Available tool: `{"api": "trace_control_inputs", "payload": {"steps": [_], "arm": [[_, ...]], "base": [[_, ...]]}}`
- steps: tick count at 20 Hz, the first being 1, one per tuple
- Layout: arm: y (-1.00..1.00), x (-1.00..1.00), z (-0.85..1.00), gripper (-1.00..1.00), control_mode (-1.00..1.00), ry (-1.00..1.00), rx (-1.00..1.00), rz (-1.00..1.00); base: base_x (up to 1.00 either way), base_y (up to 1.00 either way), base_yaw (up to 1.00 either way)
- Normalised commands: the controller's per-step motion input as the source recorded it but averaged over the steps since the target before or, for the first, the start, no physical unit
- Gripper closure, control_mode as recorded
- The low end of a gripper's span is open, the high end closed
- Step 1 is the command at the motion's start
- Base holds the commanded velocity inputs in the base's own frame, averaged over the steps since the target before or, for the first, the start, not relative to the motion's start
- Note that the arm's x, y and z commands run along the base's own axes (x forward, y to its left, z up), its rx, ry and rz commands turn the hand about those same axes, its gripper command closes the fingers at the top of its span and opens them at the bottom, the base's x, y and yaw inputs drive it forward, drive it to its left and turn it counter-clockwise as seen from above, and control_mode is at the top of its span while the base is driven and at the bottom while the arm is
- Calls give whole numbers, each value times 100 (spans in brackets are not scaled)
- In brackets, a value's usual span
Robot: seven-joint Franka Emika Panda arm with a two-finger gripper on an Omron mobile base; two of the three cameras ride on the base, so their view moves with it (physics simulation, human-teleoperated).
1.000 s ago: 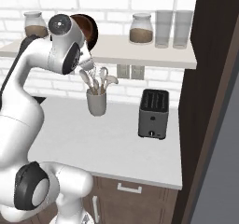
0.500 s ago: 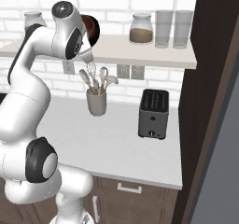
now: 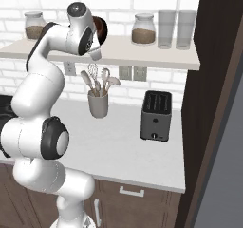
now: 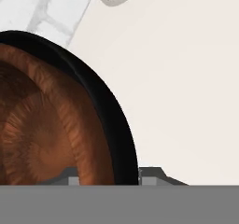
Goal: Pick up the bowls on the counter and stack them on top of one another in the open cabinet. Place the smaller bowl on top of the larger bowl.
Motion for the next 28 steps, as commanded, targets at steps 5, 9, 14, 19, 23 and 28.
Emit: {"api": "trace_control_inputs", "payload": {"steps": [5, 9, 14, 19, 23, 28], "arm": [[0, 8, 0, -100, -100, 1, 0, 0], [-2, -46, 2, -100, -100, -5, 1, 0], [-7, -90, 4, -100, -100, -14, 2, 0], [-17, -100, -5, -100, -100, -13, 4, -3], [-48, -100, -84, -100, -100, -7, 2, -4], [-61, -100, -100, -100, -100, -4, -3, 0]], "base": [[0, 0, 0], [0, 0, 0], [0, 0, 0], [0, 0, 0], [0, 0, 0], [0, 0, 0]]}}
